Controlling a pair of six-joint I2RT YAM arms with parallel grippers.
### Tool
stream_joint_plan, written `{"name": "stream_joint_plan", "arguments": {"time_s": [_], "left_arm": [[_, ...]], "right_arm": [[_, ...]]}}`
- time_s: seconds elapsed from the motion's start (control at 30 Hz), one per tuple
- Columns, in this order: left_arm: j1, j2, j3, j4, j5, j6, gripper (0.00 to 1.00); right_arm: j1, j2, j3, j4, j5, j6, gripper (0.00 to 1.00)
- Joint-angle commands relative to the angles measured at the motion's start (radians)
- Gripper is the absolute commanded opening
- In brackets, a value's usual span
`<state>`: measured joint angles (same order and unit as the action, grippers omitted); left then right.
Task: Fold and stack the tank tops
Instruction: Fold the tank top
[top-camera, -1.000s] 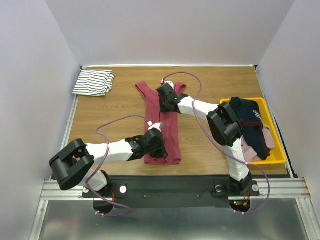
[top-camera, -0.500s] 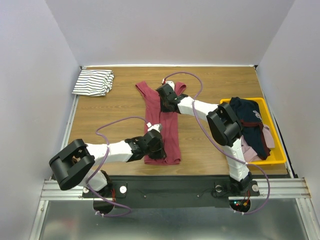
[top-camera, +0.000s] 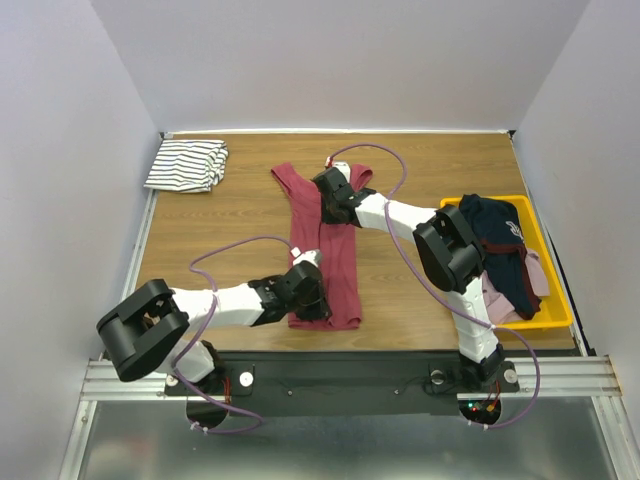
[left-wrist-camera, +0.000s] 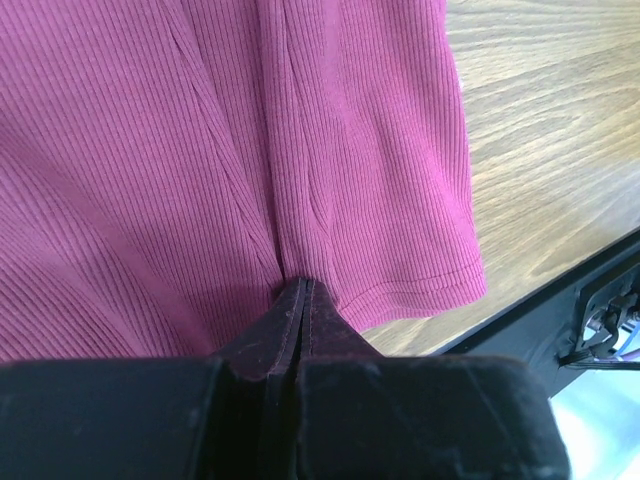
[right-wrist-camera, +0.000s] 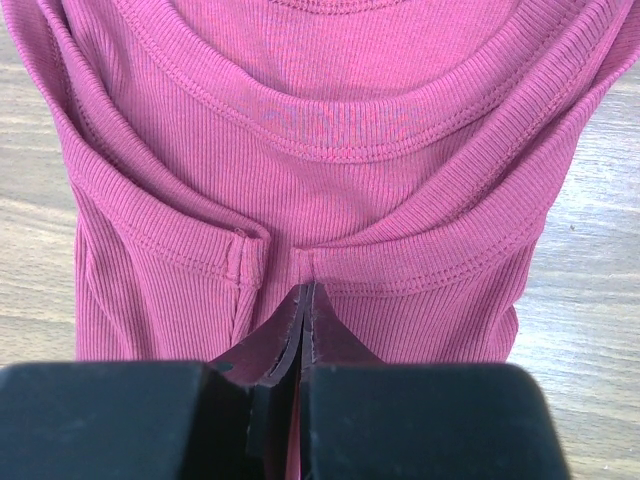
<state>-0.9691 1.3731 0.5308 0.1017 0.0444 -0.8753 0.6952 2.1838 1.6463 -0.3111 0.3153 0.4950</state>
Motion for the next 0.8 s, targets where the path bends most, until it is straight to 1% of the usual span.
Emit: {"name": "stream_joint_plan", "arguments": {"time_s": [0.0, 0.13, 0.17, 0.2, 0.23, 0.3, 0.33, 0.4, 0.43, 0.47, 0.5, 0.53, 0.57, 0.6, 0.63, 0.67, 0.7, 0.73, 0.77], "left_arm": [[-0.008, -0.045, -0.025, 0.006, -0.003, -0.010, 0.00], [-0.008, -0.080, -0.011, 0.001, -0.011, 0.001, 0.00], [-0.008, -0.089, -0.005, -0.002, -0.014, 0.004, 0.02], [-0.008, -0.101, -0.002, -0.002, -0.018, 0.009, 0.06], [-0.008, -0.112, 0.012, -0.007, -0.023, 0.013, 0.15], [-0.008, -0.160, 0.026, -0.013, -0.034, 0.022, 0.24], [-0.008, -0.179, 0.040, -0.028, -0.046, 0.025, 0.32], [-0.006, -0.227, 0.060, -0.059, -0.092, 0.022, 0.37], [-0.005, -0.244, 0.069, -0.100, -0.139, 0.003, 0.39], [-0.003, -0.259, 0.083, -0.146, -0.167, -0.014, 0.42], [0.001, -0.290, 0.089, -0.180, -0.222, -0.057, 0.43], [0.010, -0.305, 0.096, -0.260, -0.251, -0.083, 0.43], [0.023, -0.331, 0.101, -0.305, -0.279, -0.112, 0.43], [0.030, -0.344, 0.103, -0.386, -0.325, -0.158, 0.41], [0.053, -0.362, 0.109, -0.425, -0.343, -0.181, 0.35], [0.061, -0.373, 0.109, -0.463, -0.374, -0.218, 0.33], [0.064, -0.382, 0.110, -0.493, -0.374, -0.218, 0.33], [0.073, -0.400, 0.103, -0.541, -0.399, -0.250, 0.33], [0.078, -0.408, 0.097, -0.559, -0.403, -0.261, 0.34]], "right_arm": [[0.006, -0.045, 0.030, 0.006, 0.033, 0.017, 0.01], [0.003, -0.105, 0.017, 0.004, 0.027, 0.019, 0.11], [0.003, -0.117, 0.012, 0.006, 0.027, 0.017, 0.14], [0.001, -0.130, 0.007, 0.006, 0.022, 0.017, 0.17], [0.000, -0.145, -0.002, 0.006, 0.015, 0.017, 0.21], [-0.002, -0.189, -0.017, 0.006, 0.007, 0.017, 0.29], [-0.002, -0.206, -0.043, 0.006, -0.001, 0.020, 0.34], [-0.006, -0.260, -0.068, 0.006, -0.005, 0.025, 0.38], [-0.010, -0.277, -0.086, 0.006, -0.011, 0.031, 0.39], [-0.010, -0.300, -0.121, 0.006, -0.018, 0.033, 0.40], [-0.010, -0.344, -0.147, 0.006, -0.022, 0.036, 0.40], [-0.010, -0.372, -0.175, 0.006, -0.039, 0.045, 0.40], [-0.010, -0.399, -0.203, 0.006, -0.045, 0.051, 0.41], [-0.008, -0.462, -0.274, 0.006, -0.054, 0.065, 0.41], [-0.010, -0.493, -0.310, 0.007, -0.076, 0.074, 0.41], [-0.010, -0.524, -0.395, 0.009, -0.090, 0.083, 0.41], [-0.010, -0.557, -0.396, 0.009, -0.110, 0.092, 0.41], [-0.005, -0.614, -0.478, 0.012, -0.152, 0.108, 0.41], [-0.003, -0.646, -0.520, 0.015, -0.174, 0.114, 0.41]]}}
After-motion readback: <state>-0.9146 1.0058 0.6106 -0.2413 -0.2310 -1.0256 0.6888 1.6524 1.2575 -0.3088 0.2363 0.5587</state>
